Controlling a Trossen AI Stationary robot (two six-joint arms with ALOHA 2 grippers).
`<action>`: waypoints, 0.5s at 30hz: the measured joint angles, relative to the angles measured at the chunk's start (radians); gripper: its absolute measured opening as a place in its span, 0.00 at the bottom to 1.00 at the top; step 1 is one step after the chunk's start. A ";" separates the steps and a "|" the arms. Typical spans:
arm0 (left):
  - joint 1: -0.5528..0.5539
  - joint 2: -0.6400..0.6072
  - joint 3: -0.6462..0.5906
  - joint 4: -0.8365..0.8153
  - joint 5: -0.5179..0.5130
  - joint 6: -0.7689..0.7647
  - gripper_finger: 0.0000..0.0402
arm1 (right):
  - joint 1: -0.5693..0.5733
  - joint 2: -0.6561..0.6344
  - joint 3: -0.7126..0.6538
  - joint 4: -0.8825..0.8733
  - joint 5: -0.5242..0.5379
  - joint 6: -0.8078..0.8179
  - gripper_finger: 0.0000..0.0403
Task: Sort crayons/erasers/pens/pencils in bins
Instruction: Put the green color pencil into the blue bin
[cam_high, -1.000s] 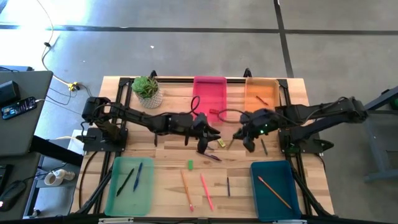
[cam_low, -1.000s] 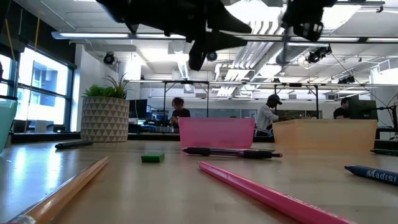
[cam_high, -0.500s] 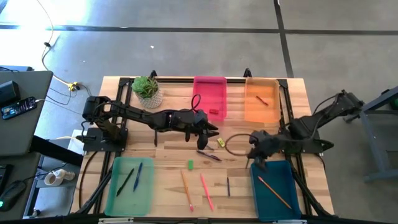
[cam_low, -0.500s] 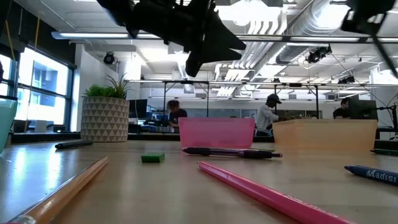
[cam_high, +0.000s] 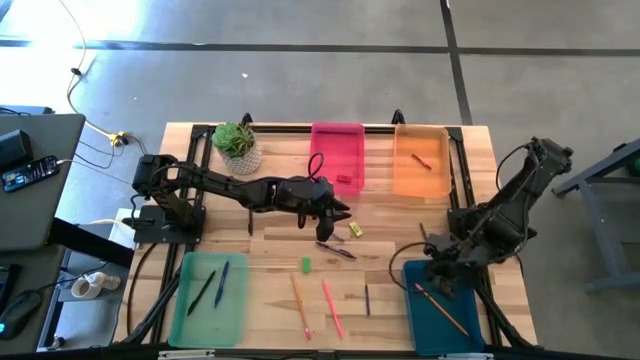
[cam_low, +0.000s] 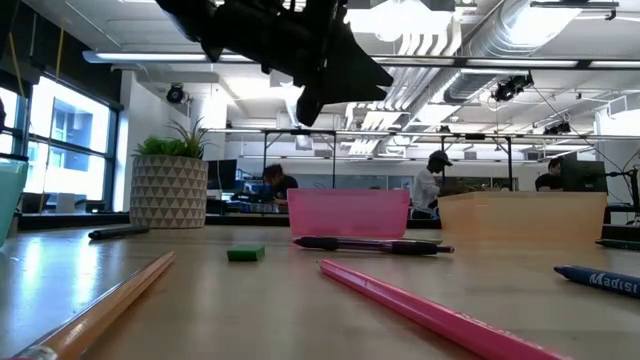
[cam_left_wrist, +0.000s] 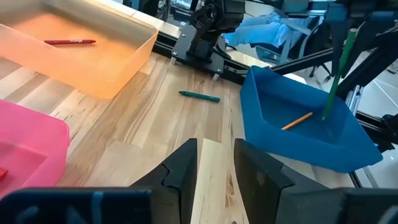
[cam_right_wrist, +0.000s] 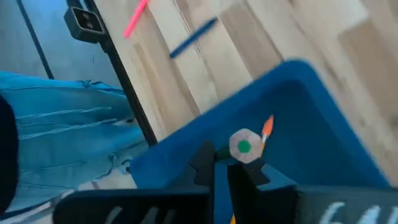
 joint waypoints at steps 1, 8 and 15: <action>0.000 0.000 0.000 0.000 0.000 0.000 0.23 | 0.019 0.002 -0.006 0.004 0.003 0.032 0.01; 0.000 0.000 0.000 -0.007 -0.007 0.025 0.22 | 0.103 0.038 -0.125 0.130 -0.002 0.204 0.01; 0.004 -0.020 0.001 -0.132 -0.052 0.034 0.22 | 0.108 0.057 -0.247 0.382 -0.058 0.284 0.01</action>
